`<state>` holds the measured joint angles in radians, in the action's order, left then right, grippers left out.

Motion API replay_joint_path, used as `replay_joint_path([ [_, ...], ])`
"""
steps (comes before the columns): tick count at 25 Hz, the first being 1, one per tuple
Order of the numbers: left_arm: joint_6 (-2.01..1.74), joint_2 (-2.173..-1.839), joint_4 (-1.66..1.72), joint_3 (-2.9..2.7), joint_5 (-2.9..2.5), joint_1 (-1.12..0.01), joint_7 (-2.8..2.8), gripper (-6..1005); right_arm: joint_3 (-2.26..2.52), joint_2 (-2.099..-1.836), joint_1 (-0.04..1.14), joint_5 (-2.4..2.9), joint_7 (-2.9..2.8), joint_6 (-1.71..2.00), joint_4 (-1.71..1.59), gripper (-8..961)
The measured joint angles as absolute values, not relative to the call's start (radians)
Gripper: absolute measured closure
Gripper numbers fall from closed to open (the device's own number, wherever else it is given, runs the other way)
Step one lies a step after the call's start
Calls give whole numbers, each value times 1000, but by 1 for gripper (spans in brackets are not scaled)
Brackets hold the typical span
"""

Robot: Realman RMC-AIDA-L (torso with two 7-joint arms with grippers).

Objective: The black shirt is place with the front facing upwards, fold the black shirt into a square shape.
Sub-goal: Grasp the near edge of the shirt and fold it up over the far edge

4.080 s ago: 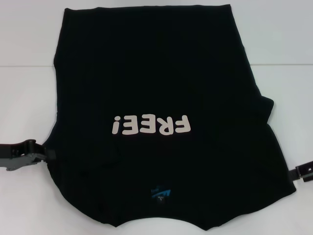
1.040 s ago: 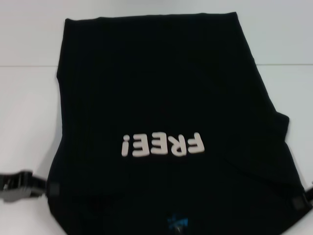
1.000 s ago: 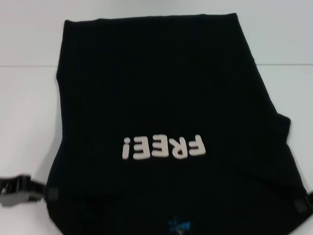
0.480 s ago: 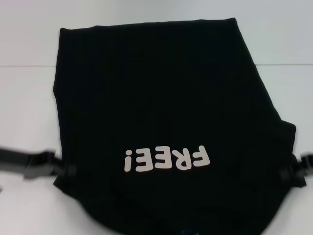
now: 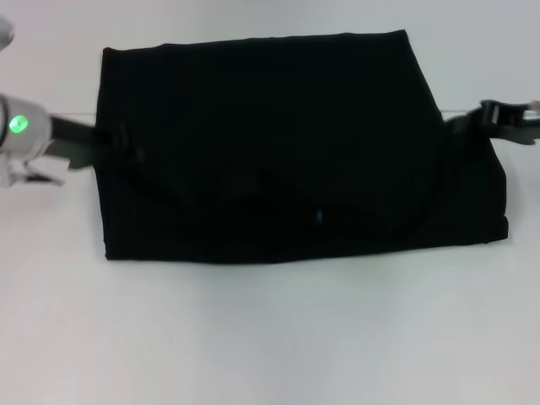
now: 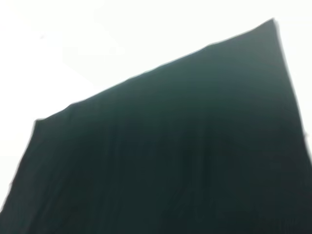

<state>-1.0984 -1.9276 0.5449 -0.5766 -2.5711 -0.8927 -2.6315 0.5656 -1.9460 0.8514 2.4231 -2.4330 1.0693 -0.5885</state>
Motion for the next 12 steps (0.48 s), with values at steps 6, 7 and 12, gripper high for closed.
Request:
replay_joint_path([
  [6,-795,-1981,499,-692,-2583,-920,-2711,913,715,-1989,918,2426,-2428,710,-450,903],
  [7,-784,-1984,497,-696,-2583,-920,-2713,912,739,-1998,925,2425,-2428,664,-436,903],
  [12,-722,-1992,493,-704,-2583,-925,-2716,910,763,-2043,937,2418,-2427,526,-440,904],
])
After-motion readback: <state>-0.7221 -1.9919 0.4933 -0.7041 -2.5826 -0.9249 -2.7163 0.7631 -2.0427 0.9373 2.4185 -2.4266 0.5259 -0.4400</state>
